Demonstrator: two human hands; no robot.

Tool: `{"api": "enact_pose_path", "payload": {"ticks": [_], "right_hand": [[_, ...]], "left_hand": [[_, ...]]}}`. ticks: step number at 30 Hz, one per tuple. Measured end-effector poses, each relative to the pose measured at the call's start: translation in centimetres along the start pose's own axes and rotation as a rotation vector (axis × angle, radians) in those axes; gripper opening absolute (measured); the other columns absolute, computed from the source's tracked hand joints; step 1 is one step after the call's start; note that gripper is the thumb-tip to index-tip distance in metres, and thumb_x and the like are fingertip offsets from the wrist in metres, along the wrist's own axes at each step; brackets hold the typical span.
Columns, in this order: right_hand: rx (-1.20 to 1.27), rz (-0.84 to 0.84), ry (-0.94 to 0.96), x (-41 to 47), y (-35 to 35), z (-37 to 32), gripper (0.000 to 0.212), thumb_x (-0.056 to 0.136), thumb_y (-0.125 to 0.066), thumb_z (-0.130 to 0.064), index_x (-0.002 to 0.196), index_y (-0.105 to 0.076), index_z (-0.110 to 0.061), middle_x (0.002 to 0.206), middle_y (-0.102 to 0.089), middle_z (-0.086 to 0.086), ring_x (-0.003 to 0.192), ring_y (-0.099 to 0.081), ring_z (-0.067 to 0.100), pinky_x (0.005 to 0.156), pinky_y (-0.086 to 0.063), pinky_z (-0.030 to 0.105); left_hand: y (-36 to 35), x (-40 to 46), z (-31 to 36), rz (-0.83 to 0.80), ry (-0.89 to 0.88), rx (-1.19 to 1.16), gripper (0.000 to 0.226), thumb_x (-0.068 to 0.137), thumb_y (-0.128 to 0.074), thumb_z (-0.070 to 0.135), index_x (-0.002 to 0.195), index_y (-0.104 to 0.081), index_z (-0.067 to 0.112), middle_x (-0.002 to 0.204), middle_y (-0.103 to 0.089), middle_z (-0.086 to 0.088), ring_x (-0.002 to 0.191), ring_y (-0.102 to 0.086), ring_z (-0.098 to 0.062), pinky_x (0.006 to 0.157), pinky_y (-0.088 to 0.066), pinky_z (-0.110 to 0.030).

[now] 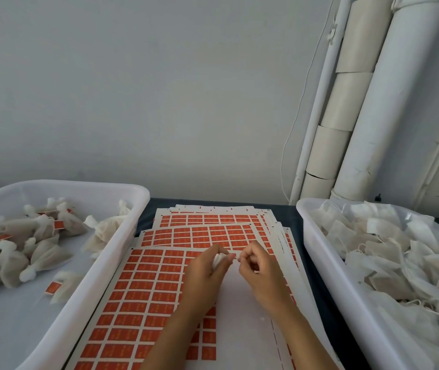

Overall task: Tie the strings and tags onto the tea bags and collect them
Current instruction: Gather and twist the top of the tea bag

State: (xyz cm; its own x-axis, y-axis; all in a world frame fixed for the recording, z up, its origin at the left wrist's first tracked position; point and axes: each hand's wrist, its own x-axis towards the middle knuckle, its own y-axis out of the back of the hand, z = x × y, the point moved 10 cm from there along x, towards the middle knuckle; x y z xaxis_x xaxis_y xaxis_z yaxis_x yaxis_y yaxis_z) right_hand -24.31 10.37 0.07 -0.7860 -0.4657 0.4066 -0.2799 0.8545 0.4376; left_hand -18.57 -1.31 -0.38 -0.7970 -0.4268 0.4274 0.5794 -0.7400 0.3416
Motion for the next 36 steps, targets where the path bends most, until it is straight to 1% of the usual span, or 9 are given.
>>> {"api": "enact_pose_path", "payload": {"ticks": [10,16,18,20,23,27,30,32,36], "right_hand": [[-0.137,0.169,-0.078,0.2,1.9,0.6,0.020,0.086,-0.063,-0.018,0.076,-0.048,-0.024,0.083,-0.050,-0.031,0.065,-0.059,-0.004,0.054,-0.041,0.000],[-0.096,0.140,-0.145,0.2,0.2,1.4,0.018,0.088,-0.061,-0.019,0.076,-0.049,-0.026,0.073,-0.057,-0.018,0.060,-0.058,0.006,0.051,-0.040,0.001],[-0.100,0.116,-0.143,0.2,-0.5,1.4,0.016,0.089,-0.060,-0.021,0.078,-0.049,-0.026,0.071,-0.056,-0.016,0.060,-0.057,0.005,0.052,-0.039,0.001],[-0.116,0.109,-0.148,0.3,-0.7,1.5,0.014,0.089,-0.059,-0.028,0.080,-0.049,-0.027,0.072,-0.055,-0.018,0.063,-0.057,0.004,0.052,-0.038,0.000],[-0.121,0.123,-0.160,0.3,-0.5,1.9,0.010,0.089,-0.058,-0.033,0.086,-0.051,-0.027,0.076,-0.055,-0.020,0.066,-0.057,0.001,0.053,-0.038,0.000],[-0.173,0.118,-0.155,0.2,-0.6,2.1,0.010,0.089,-0.058,-0.029,0.093,-0.049,-0.029,0.086,-0.052,-0.021,0.067,-0.053,-0.002,0.059,-0.035,0.001],[-0.193,0.113,-0.183,0.2,-1.0,2.8,0.008,0.091,-0.056,-0.027,0.093,-0.049,-0.029,0.097,-0.062,-0.010,0.073,-0.053,0.003,0.064,-0.039,0.005],[-0.197,0.094,-0.198,0.2,-1.5,3.0,0.006,0.092,-0.055,-0.027,0.098,-0.054,-0.027,0.105,-0.065,-0.003,0.076,-0.056,0.006,0.066,-0.044,0.008],[-0.206,0.069,-0.188,0.1,-1.9,2.7,0.027,0.091,-0.054,-0.031,0.118,-0.057,-0.024,0.117,-0.063,-0.004,0.097,-0.063,0.016,0.081,-0.048,0.017]], "left_hand": [[0.7,0.1,-1.5,0.056,0.144,-0.172,0.022,0.092,-0.056,0.026,0.073,-0.057,0.016,0.061,-0.053,0.003,0.051,-0.046,-0.003,0.048,-0.039,-0.011],[0.5,-0.2,-1.6,-0.005,0.253,-0.405,0.028,0.086,-0.058,0.039,0.069,-0.059,0.017,0.059,-0.054,0.008,0.057,-0.048,-0.006,0.052,-0.043,-0.011],[-0.6,-0.3,-1.3,-0.146,0.291,-0.529,0.038,0.083,-0.053,0.048,0.072,-0.063,0.013,0.066,-0.061,0.003,0.064,-0.056,-0.010,0.061,-0.048,-0.012],[-1.9,-0.8,-1.1,-0.301,0.340,-0.653,0.043,0.091,-0.044,0.047,0.088,-0.069,0.013,0.091,-0.070,-0.003,0.086,-0.066,-0.018,0.079,-0.054,-0.023],[-2.3,-1.1,-0.9,-0.385,0.329,-0.722,0.036,0.091,-0.049,0.037,0.109,-0.066,0.011,0.108,-0.066,-0.011,0.098,-0.062,-0.026,0.089,-0.052,-0.034],[-2.6,-1.4,-1.1,-0.396,0.351,-0.660,0.023,0.087,-0.057,0.024,0.105,-0.070,0.021,0.106,-0.069,-0.003,0.097,-0.063,-0.022,0.086,-0.053,-0.035],[-2.6,-1.3,-1.3,-0.360,0.346,-0.582,0.023,0.076,-0.064,0.032,0.095,-0.074,0.022,0.115,-0.067,0.006,0.108,-0.060,-0.023,0.095,-0.050,-0.043],[-2.6,-1.2,-1.2,-0.339,0.322,-0.583,0.019,0.073,-0.066,0.033,0.085,-0.075,0.022,0.121,-0.063,0.016,0.111,-0.059,-0.016,0.094,-0.051,-0.039],[-2.1,-1.1,-1.6,-0.288,0.330,-0.568,0.021,0.072,-0.065,0.038,0.086,-0.075,0.026,0.098,-0.071,0.007,0.090,-0.065,-0.014,0.074,-0.055,-0.026]]}}
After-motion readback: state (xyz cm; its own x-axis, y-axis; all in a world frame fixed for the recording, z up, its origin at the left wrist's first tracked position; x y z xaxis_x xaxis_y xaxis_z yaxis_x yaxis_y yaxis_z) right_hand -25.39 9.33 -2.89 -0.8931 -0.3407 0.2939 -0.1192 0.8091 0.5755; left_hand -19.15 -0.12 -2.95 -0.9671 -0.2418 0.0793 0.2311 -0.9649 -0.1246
